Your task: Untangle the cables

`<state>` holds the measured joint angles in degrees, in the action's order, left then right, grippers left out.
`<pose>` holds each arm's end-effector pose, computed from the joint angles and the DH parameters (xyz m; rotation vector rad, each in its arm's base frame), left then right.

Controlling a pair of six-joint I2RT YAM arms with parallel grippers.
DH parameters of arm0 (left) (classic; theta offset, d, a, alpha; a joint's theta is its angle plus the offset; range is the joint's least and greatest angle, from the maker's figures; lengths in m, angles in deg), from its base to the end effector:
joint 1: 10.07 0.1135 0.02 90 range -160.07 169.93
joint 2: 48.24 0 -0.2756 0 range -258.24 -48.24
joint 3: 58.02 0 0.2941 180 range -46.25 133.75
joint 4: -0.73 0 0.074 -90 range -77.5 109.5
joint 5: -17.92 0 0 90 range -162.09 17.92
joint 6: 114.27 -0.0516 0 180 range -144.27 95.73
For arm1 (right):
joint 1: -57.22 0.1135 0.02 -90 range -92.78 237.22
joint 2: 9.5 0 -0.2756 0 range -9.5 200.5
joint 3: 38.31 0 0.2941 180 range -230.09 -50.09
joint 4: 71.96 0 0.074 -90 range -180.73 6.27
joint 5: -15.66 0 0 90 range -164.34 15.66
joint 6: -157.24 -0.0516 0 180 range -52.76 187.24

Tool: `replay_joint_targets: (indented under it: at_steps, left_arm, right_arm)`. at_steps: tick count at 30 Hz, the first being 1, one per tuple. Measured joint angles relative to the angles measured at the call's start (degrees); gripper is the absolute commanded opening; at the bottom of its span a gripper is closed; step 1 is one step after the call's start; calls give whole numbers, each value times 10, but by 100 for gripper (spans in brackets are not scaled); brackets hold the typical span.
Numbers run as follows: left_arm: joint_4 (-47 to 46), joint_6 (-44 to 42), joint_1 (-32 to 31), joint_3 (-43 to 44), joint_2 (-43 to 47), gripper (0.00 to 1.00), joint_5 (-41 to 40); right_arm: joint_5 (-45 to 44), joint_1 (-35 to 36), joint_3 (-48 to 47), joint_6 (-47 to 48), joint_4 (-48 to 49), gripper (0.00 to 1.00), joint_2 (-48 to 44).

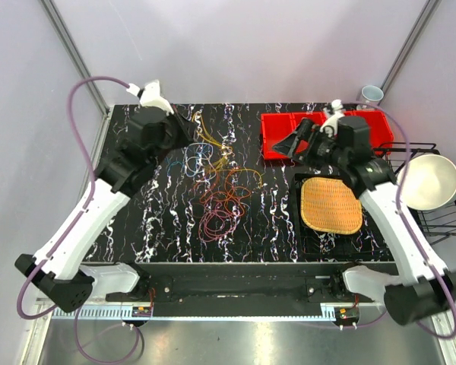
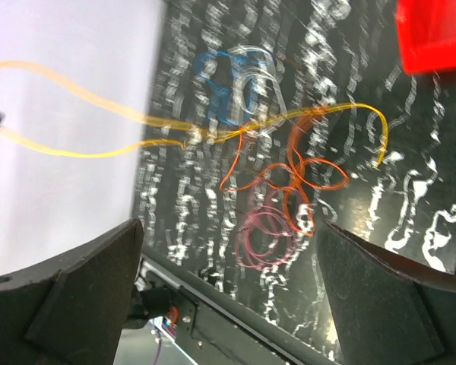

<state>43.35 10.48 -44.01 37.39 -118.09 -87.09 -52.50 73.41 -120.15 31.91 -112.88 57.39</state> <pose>0.2636 -0.1613 0.4628 -0.1975 1.8892 -0.5827 0.2881 0.1036 0.3895 0.0997 2.1201 0.9387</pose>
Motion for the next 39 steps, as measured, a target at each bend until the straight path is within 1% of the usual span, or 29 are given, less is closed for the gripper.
replay_joint_targets:
  at_steps: [2,6,11,16,20,25,30,34,39]
  left_arm:
    - [-1,-22,0,17,9,4,13]
    - [13,-51,0,13,18,4,43]
    - [37,-81,0,-7,-9,3,90]
    - [71,-73,0,1,-72,2,92]
    - [89,-62,0,24,-115,0,90]
    - [103,-60,2,111,-197,0,89]
    - [107,-60,4,169,-259,0,90]
    - [121,-61,7,186,-281,0,93]
    - [137,-65,12,207,-293,0,105]
  right_arm:
    - [2,0,-7,-1,-8,100,-37]
    - [34,0,-19,2,-9,100,-82]
    - [104,4,-14,28,-7,100,-77]
    - [133,23,24,72,5,100,-59]
    - [130,63,63,111,48,100,-29]
    - [119,89,95,154,111,100,33]
    - [101,106,98,187,164,100,95]
    - [82,113,96,209,203,100,132]
    - [76,113,72,232,239,100,203]
